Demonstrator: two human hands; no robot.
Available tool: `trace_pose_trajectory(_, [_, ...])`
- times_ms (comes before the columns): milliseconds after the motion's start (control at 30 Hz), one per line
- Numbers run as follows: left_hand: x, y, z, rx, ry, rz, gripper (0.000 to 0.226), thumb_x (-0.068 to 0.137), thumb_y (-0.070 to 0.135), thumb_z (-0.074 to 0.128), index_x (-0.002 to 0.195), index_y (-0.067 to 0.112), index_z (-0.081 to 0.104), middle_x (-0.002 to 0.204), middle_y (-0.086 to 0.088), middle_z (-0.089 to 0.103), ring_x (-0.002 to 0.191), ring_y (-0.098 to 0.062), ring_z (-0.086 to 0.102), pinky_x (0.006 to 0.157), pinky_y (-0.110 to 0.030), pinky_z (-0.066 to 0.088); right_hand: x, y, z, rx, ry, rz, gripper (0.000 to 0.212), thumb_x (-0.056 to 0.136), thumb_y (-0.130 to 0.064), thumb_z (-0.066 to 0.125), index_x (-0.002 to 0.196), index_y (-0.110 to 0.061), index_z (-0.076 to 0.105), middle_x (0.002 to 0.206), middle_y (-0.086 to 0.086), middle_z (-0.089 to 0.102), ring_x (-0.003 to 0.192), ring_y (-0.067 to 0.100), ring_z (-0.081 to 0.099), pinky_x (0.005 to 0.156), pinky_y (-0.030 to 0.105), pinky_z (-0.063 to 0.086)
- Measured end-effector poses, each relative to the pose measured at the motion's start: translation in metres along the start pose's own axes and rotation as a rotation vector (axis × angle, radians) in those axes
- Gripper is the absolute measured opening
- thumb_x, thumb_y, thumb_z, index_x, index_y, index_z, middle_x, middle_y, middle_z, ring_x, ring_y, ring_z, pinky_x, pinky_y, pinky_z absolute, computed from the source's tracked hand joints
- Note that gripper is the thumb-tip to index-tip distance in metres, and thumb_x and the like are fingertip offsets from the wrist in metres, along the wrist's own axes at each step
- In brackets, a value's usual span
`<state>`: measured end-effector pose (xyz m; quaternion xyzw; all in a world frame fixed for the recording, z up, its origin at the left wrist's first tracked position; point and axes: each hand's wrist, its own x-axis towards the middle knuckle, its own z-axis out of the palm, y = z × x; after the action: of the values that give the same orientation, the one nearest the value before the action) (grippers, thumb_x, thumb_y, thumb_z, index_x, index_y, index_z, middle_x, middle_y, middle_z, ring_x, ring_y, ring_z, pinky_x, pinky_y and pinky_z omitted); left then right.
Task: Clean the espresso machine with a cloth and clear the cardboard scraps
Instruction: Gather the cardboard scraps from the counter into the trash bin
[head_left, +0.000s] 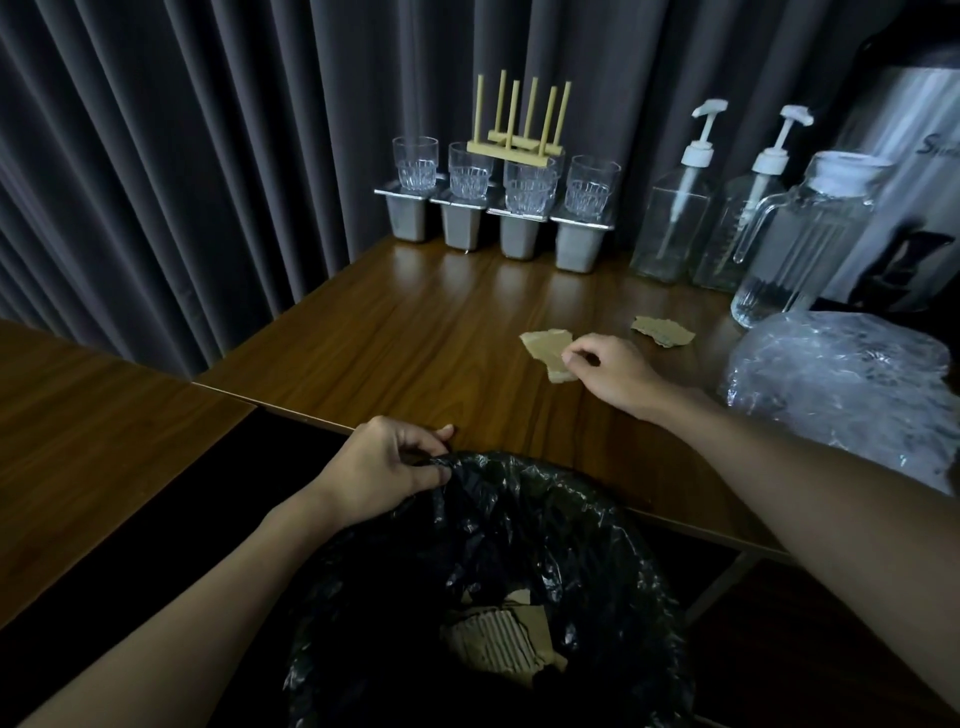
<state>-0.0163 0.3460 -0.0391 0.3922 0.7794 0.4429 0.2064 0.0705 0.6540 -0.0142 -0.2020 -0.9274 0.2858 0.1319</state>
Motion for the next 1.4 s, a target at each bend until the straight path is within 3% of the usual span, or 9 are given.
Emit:
trace_pose_trajectory(133, [-0.001, 0.001, 0.001, -0.012, -0.012, 0.005, 0.005, 0.083, 0.007, 0.079, 0.087, 0.01, 0.08, 0.108, 0.009, 0.073, 0.114, 0.019, 0.054, 0.089, -0.003, 0.045, -0.008, -0.006, 0.001, 0.049, 0.081, -0.063, 0.019, 0.095, -0.025, 0.057, 0.098, -0.015, 0.072, 0.1, -0.002, 0.067, 0.094, 0.014, 0.063, 0.078, 0.03, 0.052])
trace_pose_trajectory(300, [-0.001, -0.001, 0.0, -0.027, -0.016, 0.007, 0.005, 0.083, 0.007, 0.08, 0.084, 0.012, 0.08, 0.106, 0.01, 0.075, 0.117, 0.016, 0.055, 0.09, -0.003, 0.045, -0.008, -0.002, 0.007, -0.108, -0.116, -0.097, 0.018, 0.089, -0.039, 0.064, 0.096, -0.026, 0.072, 0.114, -0.009, 0.054, 0.111, 0.013, 0.053, 0.102, 0.044, 0.039])
trace_pose_trajectory(533, [0.0, -0.001, 0.0, -0.02, -0.018, 0.015, 0.005, 0.083, 0.009, 0.08, 0.084, 0.014, 0.08, 0.109, 0.008, 0.075, 0.119, 0.014, 0.055, 0.093, -0.006, 0.045, -0.015, -0.007, 0.008, -0.118, -0.163, -0.103, 0.005, 0.086, -0.032, 0.069, 0.09, -0.033, 0.065, 0.117, -0.008, 0.051, 0.114, 0.016, 0.051, 0.102, 0.048, 0.04])
trace_pose_trajectory(700, [0.001, -0.002, 0.0, -0.019, -0.022, 0.023, 0.004, 0.083, 0.008, 0.079, 0.084, 0.012, 0.08, 0.108, 0.007, 0.076, 0.117, 0.015, 0.055, 0.096, -0.009, 0.047, -0.022, -0.024, -0.002, 0.007, -0.28, 0.033, 0.07, 0.082, -0.02, 0.075, 0.141, -0.026, 0.037, 0.129, 0.003, 0.045, 0.116, 0.02, 0.052, 0.085, 0.03, 0.049])
trace_pose_trajectory(767, [0.001, -0.002, 0.0, -0.019, -0.021, 0.021, 0.004, 0.083, 0.008, 0.08, 0.082, 0.012, 0.08, 0.107, 0.006, 0.076, 0.117, 0.015, 0.056, 0.097, -0.011, 0.047, -0.024, -0.027, -0.004, 0.014, -0.303, 0.079, 0.079, 0.08, -0.022, 0.077, 0.145, -0.025, 0.03, 0.123, 0.003, 0.046, 0.112, 0.017, 0.051, 0.085, 0.03, 0.049])
trace_pose_trajectory(967, [0.002, -0.004, 0.0, -0.02, -0.027, 0.02, 0.004, 0.082, 0.009, 0.081, 0.082, 0.013, 0.081, 0.106, 0.007, 0.077, 0.117, 0.014, 0.056, 0.097, -0.011, 0.047, -0.033, -0.035, -0.015, 0.297, -0.213, 0.155, 0.033, 0.086, -0.005, 0.067, 0.118, -0.012, 0.061, 0.115, 0.016, 0.067, 0.105, 0.029, 0.066, 0.09, 0.045, 0.056])
trace_pose_trajectory(1100, [0.003, -0.004, 0.0, -0.029, -0.035, 0.022, 0.002, 0.083, 0.007, 0.079, 0.083, 0.008, 0.08, 0.101, 0.006, 0.078, 0.115, 0.016, 0.056, 0.092, -0.008, 0.047, -0.056, -0.063, -0.036, 0.603, -0.559, 0.162, 0.036, 0.089, -0.001, 0.064, 0.124, -0.007, 0.057, 0.114, 0.01, 0.07, 0.104, 0.017, 0.068, 0.082, 0.028, 0.056])
trace_pose_trajectory(1200, [0.003, -0.003, -0.001, -0.024, -0.032, 0.023, 0.002, 0.083, 0.004, 0.079, 0.083, 0.006, 0.08, 0.099, 0.005, 0.078, 0.113, 0.018, 0.056, 0.092, -0.007, 0.047, -0.063, -0.07, -0.036, 0.517, -0.778, 0.111, 0.036, 0.09, -0.005, 0.064, 0.126, -0.004, 0.056, 0.119, 0.015, 0.067, 0.11, 0.021, 0.066, 0.087, 0.03, 0.054])
trace_pose_trajectory(1400, [0.003, -0.003, 0.0, -0.016, -0.03, 0.011, 0.002, 0.083, 0.004, 0.078, 0.084, 0.006, 0.08, 0.103, 0.003, 0.076, 0.114, 0.018, 0.055, 0.088, -0.004, 0.045, -0.042, -0.035, -0.024, 0.333, -0.196, 0.076, 0.025, 0.093, -0.015, 0.063, 0.118, -0.014, 0.063, 0.115, 0.005, 0.065, 0.114, 0.02, 0.061, 0.095, 0.032, 0.05])
